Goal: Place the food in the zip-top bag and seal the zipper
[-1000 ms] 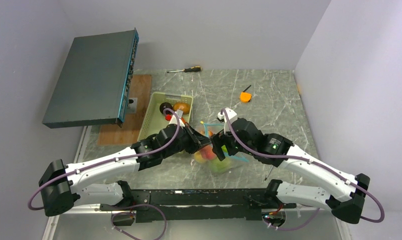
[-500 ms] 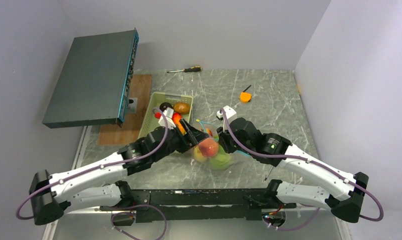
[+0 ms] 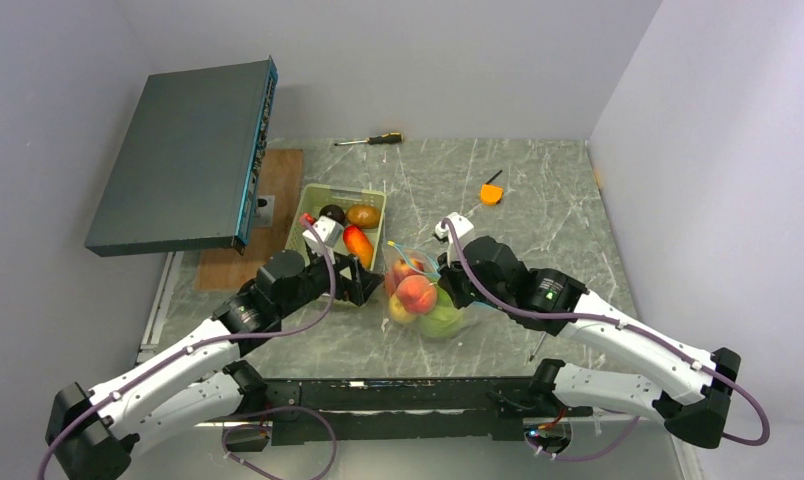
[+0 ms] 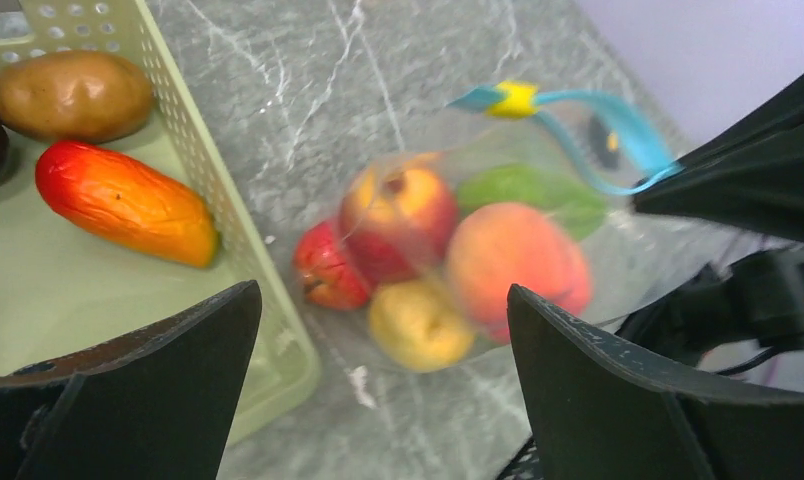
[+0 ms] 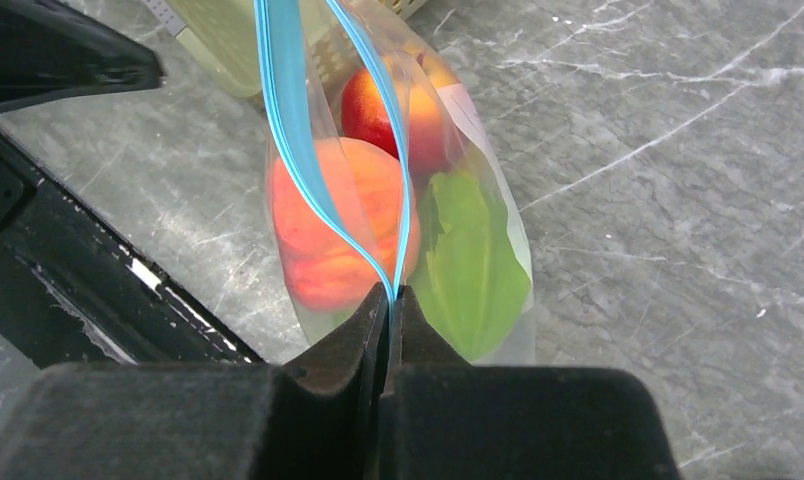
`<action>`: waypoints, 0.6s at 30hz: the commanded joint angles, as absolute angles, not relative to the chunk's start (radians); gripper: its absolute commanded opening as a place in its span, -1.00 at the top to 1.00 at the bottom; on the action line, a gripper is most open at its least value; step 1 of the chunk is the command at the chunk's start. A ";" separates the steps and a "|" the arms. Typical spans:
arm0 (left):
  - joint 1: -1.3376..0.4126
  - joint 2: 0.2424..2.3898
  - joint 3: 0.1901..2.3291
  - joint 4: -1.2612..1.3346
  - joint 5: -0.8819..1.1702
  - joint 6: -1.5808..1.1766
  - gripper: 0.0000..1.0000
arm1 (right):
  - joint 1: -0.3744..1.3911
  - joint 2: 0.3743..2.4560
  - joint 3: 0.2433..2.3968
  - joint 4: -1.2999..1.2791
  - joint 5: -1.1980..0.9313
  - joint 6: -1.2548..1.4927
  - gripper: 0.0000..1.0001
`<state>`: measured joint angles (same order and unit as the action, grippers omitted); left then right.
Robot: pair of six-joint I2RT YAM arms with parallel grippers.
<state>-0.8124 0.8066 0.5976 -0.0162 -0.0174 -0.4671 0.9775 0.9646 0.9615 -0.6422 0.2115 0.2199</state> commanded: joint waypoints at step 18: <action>-0.554 1.006 0.615 0.316 0.825 0.132 -0.84 | 0.976 0.938 0.978 -0.580 0.117 0.170 1.00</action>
<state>-0.6083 0.9672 0.5739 0.2455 0.6209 0.0715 0.9775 0.9581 0.9550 -0.6350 0.1242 0.1959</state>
